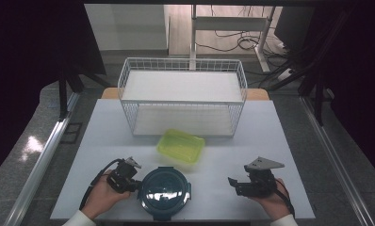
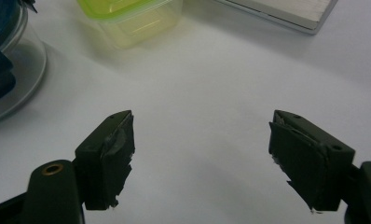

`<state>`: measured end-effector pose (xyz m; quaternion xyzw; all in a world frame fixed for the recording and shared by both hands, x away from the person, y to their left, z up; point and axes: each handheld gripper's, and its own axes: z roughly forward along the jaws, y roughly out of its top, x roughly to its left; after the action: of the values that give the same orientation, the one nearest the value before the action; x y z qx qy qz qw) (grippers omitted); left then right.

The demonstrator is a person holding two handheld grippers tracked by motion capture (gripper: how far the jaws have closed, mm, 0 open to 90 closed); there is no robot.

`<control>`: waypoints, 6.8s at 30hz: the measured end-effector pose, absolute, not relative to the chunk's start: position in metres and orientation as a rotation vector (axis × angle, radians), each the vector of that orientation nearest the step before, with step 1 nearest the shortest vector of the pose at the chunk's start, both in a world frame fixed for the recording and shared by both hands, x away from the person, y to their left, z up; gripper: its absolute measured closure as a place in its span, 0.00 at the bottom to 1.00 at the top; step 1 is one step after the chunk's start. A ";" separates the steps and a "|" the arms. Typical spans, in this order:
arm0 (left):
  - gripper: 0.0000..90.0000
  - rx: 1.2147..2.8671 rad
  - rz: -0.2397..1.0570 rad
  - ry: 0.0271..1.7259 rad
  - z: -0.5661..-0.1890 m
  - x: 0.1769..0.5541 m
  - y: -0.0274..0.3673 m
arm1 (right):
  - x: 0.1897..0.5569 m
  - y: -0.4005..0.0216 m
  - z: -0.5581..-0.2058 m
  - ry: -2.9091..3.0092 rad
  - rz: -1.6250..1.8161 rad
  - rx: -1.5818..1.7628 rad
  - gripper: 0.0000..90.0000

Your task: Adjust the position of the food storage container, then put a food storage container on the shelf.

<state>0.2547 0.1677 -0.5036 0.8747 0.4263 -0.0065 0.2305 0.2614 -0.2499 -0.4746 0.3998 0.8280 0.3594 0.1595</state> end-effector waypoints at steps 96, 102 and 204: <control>0.08 1.768 -0.347 1.310 -0.500 0.220 0.173 | 0.249 -0.172 -0.488 2.631 1.416 1.590 0.08; 0.08 1.766 -0.383 1.315 -0.507 0.222 0.169 | 0.250 -0.157 -0.497 2.672 1.413 1.647 0.07; 0.42 1.691 -0.302 1.344 -0.473 0.220 0.151 | 0.249 -0.159 -0.469 2.497 1.520 1.825 0.42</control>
<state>0.2195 0.1508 -0.4730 0.6876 0.5466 -0.1229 0.4619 0.2485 -0.1594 -0.4687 0.5236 0.7161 0.4360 -0.1516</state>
